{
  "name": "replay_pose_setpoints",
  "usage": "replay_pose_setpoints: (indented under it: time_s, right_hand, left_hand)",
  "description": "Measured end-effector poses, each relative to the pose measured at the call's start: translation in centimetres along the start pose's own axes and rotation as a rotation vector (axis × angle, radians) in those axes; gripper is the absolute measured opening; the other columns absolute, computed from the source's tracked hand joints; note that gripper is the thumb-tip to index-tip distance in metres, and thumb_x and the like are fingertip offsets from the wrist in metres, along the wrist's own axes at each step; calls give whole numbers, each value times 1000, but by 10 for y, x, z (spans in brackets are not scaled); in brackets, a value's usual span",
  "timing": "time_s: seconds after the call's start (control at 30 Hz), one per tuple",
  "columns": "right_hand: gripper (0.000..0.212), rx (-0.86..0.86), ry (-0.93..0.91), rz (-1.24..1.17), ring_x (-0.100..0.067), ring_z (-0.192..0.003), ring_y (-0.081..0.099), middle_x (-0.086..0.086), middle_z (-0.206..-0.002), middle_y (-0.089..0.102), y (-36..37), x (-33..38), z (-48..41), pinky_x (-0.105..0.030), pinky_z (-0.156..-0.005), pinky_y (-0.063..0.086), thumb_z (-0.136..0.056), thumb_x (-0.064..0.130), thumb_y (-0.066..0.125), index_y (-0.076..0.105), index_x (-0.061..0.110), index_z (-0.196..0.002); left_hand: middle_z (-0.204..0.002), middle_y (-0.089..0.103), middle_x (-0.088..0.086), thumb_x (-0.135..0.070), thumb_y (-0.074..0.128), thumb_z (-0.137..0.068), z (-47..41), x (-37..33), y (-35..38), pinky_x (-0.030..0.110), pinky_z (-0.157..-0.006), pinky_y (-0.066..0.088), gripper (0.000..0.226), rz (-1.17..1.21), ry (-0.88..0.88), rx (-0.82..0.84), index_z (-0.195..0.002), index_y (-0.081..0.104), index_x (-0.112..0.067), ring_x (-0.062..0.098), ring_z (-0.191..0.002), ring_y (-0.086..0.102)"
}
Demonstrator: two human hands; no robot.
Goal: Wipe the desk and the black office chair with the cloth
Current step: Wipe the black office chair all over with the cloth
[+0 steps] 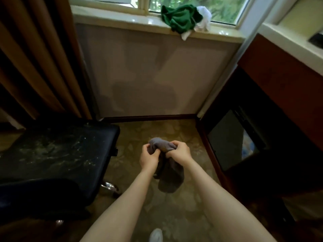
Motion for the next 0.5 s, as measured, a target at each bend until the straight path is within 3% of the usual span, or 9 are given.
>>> replay_pose_setpoints:
  time_s: [0.1, 0.23, 0.37, 0.5]
  right_hand:
    - [27, 116, -11, 108, -24, -94, 64, 6, -81, 61, 1, 1, -20, -18, -69, 47, -75, 1, 67, 68, 15, -99]
    - [33, 250, -88, 187, -27, -101, 63, 3, -86, 60, 16, 13, -37, -27, -81, 49, -76, -1, 65, 67, 10, -107]
    - [37, 365, -198, 239, -16, -99, 57, -3, -100, 59, 39, 37, -54, -19, -75, 44, -78, -5, 63, 62, 8, -113]
    - [39, 475, -227, 293, -19, -104, 58, -2, -102, 60, 73, 58, -82, -22, -76, 46, -78, -3, 64, 61, 14, -113]
  left_hand:
    - [-114, 59, 8, -18, 57, -91, 2, 6, 3, 35, -82, 49, 30, 93, -72, -100, -119, 49, -16, 22, -98, 58]
    - [-117, 59, 10, -16, 57, -91, -2, 12, -9, 36, -88, 49, 32, 134, -137, -199, -121, 49, -12, 26, -106, 59]
    - [-121, 58, 10, -14, 58, -89, -14, 13, -32, 38, -93, 49, 36, 157, -159, -294, -124, 49, -12, 26, -111, 57]
    - [-123, 56, 7, -16, 57, -91, -32, 8, -59, 35, -92, 44, 39, 123, -200, -373, -128, 47, -14, 26, -116, 54]
Point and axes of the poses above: each hand's wrist, its own z-axis away from the middle knuckle, its own y-axis out of the palm, x = y × z, the point moved 6 cm from there along -z, towards the middle knuckle
